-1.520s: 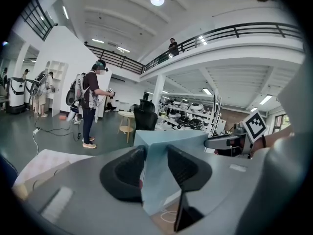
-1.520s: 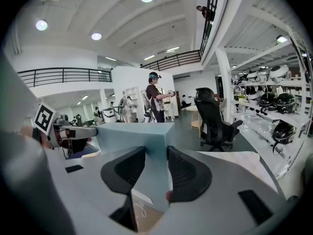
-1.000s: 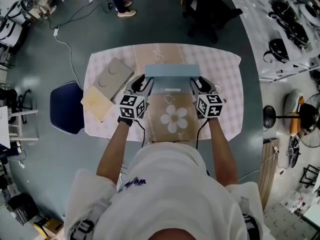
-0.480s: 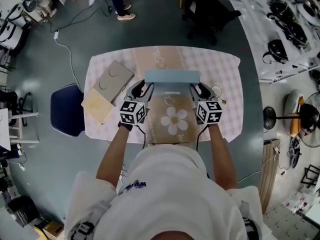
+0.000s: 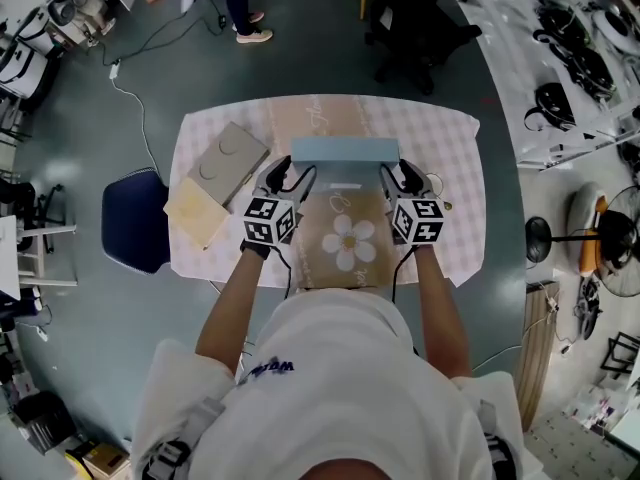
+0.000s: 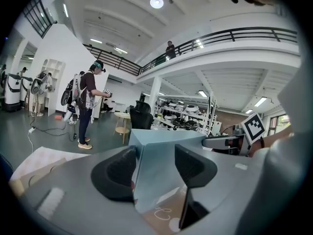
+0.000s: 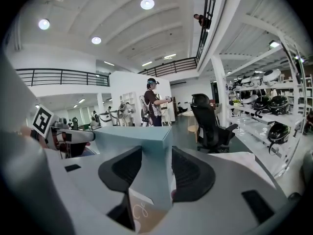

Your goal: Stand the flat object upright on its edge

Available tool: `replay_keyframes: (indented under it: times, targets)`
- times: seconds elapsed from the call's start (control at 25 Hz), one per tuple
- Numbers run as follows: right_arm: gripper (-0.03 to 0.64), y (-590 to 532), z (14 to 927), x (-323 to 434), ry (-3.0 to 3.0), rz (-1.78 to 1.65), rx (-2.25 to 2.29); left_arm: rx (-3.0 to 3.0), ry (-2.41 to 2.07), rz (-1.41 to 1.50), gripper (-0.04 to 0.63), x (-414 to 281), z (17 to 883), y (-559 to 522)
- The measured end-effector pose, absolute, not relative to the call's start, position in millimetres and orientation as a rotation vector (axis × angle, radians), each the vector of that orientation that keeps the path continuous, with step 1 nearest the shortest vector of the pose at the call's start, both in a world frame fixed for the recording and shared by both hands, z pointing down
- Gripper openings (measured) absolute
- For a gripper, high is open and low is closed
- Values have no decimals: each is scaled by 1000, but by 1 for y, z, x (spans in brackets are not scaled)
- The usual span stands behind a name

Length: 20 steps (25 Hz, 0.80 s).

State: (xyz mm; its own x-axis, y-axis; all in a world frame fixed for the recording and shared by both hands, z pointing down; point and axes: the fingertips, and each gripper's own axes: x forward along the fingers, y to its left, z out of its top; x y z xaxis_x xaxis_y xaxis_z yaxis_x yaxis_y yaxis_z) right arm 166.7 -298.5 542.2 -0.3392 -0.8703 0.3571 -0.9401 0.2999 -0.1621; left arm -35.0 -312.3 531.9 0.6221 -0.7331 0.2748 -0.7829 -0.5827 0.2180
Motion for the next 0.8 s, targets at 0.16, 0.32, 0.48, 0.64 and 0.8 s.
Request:
replay_keyframes:
  times: [0.16, 0.32, 0.48, 0.64, 0.8]
  targets:
    - [199, -298, 540, 164, -2363, 494, 1664, 2535, -1222, 217, 252, -36, 530, -313]
    - [204, -298, 541, 164, -2364, 487, 1660, 2537, -1225, 215, 253, -38, 530, -315]
    - [203, -297, 539, 165, -2364, 481, 1659, 2536, -1226, 218, 253, -37, 528, -315]
    - [204, -296, 538, 164, -2363, 472, 1655, 2540, -1226, 225, 253, -38, 526, -314]
    - [206, -294, 536, 164, -2361, 465, 1658, 2546, -1218, 232, 253, -38, 527, -313]
